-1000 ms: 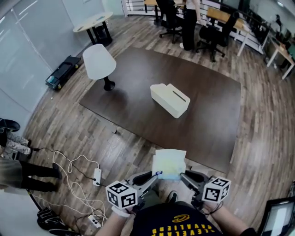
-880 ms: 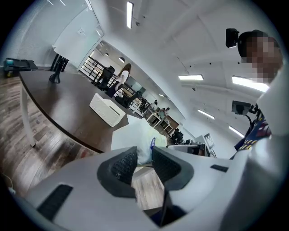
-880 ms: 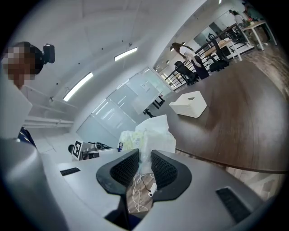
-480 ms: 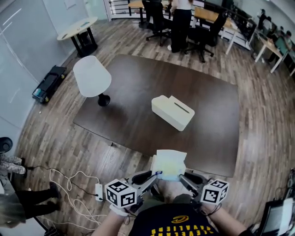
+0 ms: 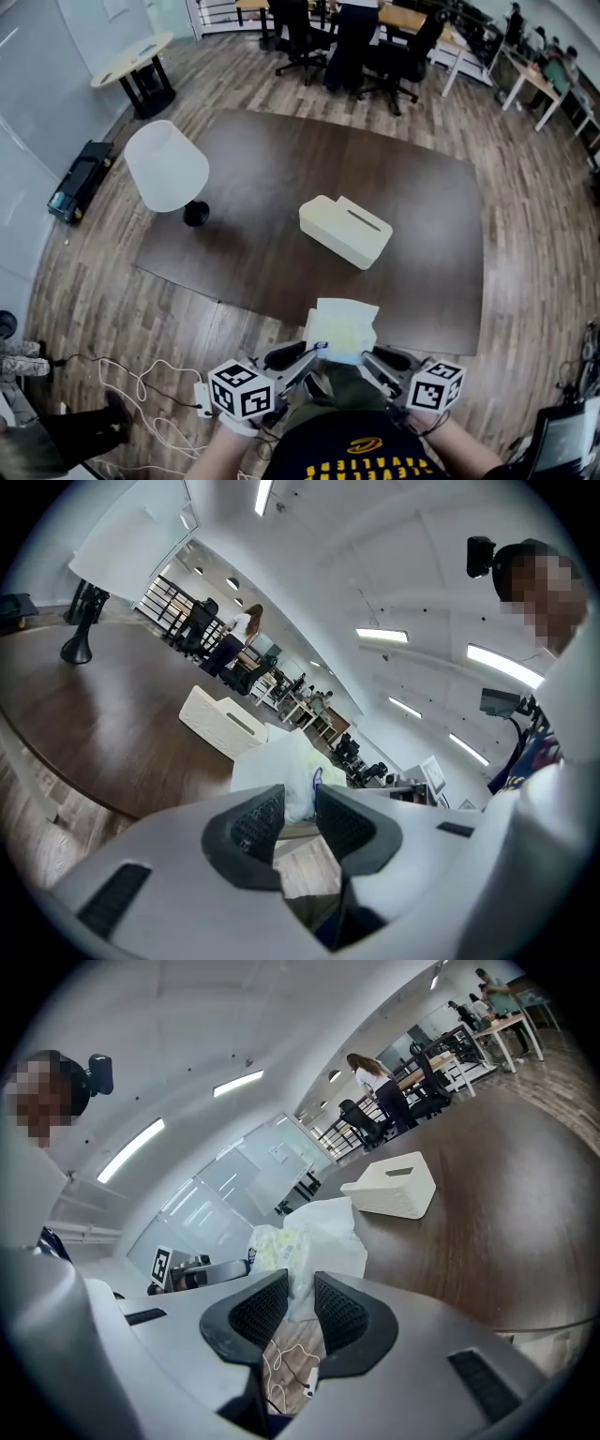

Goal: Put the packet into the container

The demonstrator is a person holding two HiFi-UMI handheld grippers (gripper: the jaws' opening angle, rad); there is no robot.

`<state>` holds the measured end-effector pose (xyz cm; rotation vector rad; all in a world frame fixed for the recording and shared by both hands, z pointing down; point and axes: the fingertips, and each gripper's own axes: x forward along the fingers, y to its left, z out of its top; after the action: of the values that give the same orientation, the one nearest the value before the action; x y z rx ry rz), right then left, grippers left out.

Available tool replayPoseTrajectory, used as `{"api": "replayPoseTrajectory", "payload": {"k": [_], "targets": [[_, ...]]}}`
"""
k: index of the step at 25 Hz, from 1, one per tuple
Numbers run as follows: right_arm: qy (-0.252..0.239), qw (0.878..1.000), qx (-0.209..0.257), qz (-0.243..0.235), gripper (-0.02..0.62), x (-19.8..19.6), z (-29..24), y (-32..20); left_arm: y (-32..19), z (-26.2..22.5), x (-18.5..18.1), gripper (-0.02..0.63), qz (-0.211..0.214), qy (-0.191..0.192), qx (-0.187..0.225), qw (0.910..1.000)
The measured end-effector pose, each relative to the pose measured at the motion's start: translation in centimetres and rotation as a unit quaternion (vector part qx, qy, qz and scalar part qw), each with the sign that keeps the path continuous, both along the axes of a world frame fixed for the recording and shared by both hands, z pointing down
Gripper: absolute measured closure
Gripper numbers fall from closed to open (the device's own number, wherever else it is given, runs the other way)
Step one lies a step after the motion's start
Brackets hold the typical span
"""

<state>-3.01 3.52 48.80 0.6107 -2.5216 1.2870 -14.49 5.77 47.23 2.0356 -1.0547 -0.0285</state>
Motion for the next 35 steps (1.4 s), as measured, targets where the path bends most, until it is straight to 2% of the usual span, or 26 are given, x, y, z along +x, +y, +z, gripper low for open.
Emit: {"api": "replayPoseTrajectory", "payload": {"k": [9,25,35], "targets": [[-0.010,1.000,-0.015,0.007,0.499,-0.1,1.7,-4.9,-5.3,0.6,-0.3,0.500,0.008,-0.018,-0.011,0.9998],[-0.035,0.999,-0.015,0.014,0.499,-0.7,1.0,-18.8,-19.1,-0.2,-0.8,0.500,0.014,-0.035,-0.013,0.9992],[-0.041,0.998,-0.025,0.042,0.499,-1.3,1.1,-22.3,-23.2,-0.1,-1.3,0.500,0.038,-0.043,-0.021,0.9981]]}}
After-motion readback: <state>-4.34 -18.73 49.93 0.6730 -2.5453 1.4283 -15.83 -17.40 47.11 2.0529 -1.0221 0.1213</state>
